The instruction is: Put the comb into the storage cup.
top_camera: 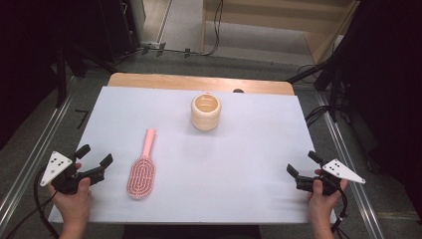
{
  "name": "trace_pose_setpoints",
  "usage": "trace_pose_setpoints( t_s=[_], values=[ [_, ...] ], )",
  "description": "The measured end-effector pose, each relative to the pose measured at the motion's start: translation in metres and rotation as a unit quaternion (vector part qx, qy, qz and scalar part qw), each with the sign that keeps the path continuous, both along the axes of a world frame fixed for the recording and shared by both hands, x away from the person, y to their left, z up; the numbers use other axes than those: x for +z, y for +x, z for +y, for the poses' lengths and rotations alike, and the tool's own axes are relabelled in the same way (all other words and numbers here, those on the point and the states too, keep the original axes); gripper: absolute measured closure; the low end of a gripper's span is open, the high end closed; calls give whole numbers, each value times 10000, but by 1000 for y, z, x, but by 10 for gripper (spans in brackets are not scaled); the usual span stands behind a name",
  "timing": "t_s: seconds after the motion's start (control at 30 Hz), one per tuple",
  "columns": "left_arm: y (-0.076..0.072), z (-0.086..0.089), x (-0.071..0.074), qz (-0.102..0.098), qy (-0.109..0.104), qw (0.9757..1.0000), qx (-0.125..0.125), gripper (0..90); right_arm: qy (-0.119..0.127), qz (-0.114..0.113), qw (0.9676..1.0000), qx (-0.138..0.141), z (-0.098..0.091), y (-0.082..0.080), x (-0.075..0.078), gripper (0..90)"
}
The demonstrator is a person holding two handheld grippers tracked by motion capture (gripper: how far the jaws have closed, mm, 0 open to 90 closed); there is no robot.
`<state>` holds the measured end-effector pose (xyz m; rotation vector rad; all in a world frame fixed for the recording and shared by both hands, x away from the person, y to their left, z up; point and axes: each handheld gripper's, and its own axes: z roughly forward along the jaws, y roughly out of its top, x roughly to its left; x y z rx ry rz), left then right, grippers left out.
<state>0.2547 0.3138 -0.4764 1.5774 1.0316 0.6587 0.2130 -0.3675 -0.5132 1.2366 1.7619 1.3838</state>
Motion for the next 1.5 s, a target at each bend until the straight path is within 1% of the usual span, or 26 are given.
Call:
trace_pose_setpoints(
  t_s=[0.17, 0.27, 0.37, 0.4, 0.53, 0.57, 0.6, 0.63, 0.67, 0.73, 0.77, 0.8, 0.83, 0.87, 0.9, 0.93, 0.97, 1.03, 1.07, 1.17, 1.27, 1.3, 1.37, 1.4, 1.47, 1.5],
  values=[
    [0, -7, 13, 51, 57, 10000, -17, 251, -66, -35, 10000, 45, 2, 0, 0, 0],
    [1, -9, 19, 123, 90, 9999, -3, 409, -64, -45, 10000, 51, 3, 0, 0, 0],
    [5, -15, 27, 269, 263, 9993, -58, 484, -117, -60, 9999, 92, 4, 0, 1, 0],
    [8, -17, 30, 365, 327, 9987, -108, 569, -126, -44, 9998, 115, 5, 0, 0, 0],
    [18, -26, 35, 624, 661, 9956, -230, 702, -146, -73, 9998, 152, 6, 1, 0, 0],
    [21, -28, 36, 696, 759, 9942, -312, 735, -143, -78, 9997, 165, 6, 1, 0, 0],
    [27, -34, 38, 798, 1014, 9905, -473, 806, -136, -88, 9997, 188, 5, 0, 0, 0],
    [27, -34, 38, 798, 1014, 9905, -473, 844, -107, -105, 9997, 202, 5, 0, 0, 0],
    [32, -39, 40, 846, 1166, 9876, -625, 872, -95, -123, 9996, 223, 5, -1, 0, 0],
    [34, -41, 42, 882, 1191, 9865, -693, 900, -87, -121, 9996, 238, 5, -2, 0, 0],
    [40, -44, 46, 973, 1275, 9840, -776, 900, -98, -119, 9996, 241, 5, -2, 0, 0],
    [40, -44, 46, 973, 1275, 9840, -776, 900, -98, -119, 9996, 241, 5, -2, 0, 0],
    [48, -48, 49, 1116, 1320, 9810, -883, 900, -115, -133, 9994, 287, 6, -3, -1, 0],
    [52, -49, 51, 1232, 1283, 9796, -940, 900, -117, -116, 9994, 316, 6, -3, 0, 0],
    [52, -49, 51, 1232, 1283, 9796, -940, 900, -121, -115, 9993, 326, 6, -3, -1, 0],
    [57, -50, 52, 1384, 1196, 9775, -1049, 900, -121, -115, 9993, 326, 6, -3, -1, 0],
    [65, -54, 55, 1593, 1195, 9729, -1177, 900, -133, -126, 9992, 363, 7, -3, -1, 0],
    [71, -60, 56, 1794, 1229, 9684, -1221, 900, -172, -121, 9990, 386, 7, -2, -1, 0],
    [71, -60, 56, 1794, 1229, 9684, -1221, 900, -172, -121, 9990, 386, 7, -2, -1, 0],
    [83, -66, 56, 2050, 1161, 9638, -1250, 900, -158, -104, 9989, 428, 8, -2, -1, 0],
    [99, -74, 51, 2343, 1329, 9570, -1077, 900, -136, -88, 9988, 460, 7, -1, -1, 0],
    [99, -74, 51, 2343, 1329, 9570, -1077, 900, -140, -89, 9988, 471, 7, -1, -1, 0],
    [106, -78, 48, 2492, 1372, 9531, -1032, 900, -133, -80, 9987, 492, 7, -1, -1, 0],
    [112, -83, 46, 2583, 1467, 9494, -1023, 900, -145, -89, 9986, 497, 7, -1, -1, 0],
    [115, -85, 45, 2608, 1493, 9484, -1011, 900, -141, -85, 9986, 503, 7, -1, -1, 0],
    [118, -87, 44, 2646, 1537, 9466, -1022, 900, -143, -82, 9986, 509, 7, 0, -1, 0]
  ],
)
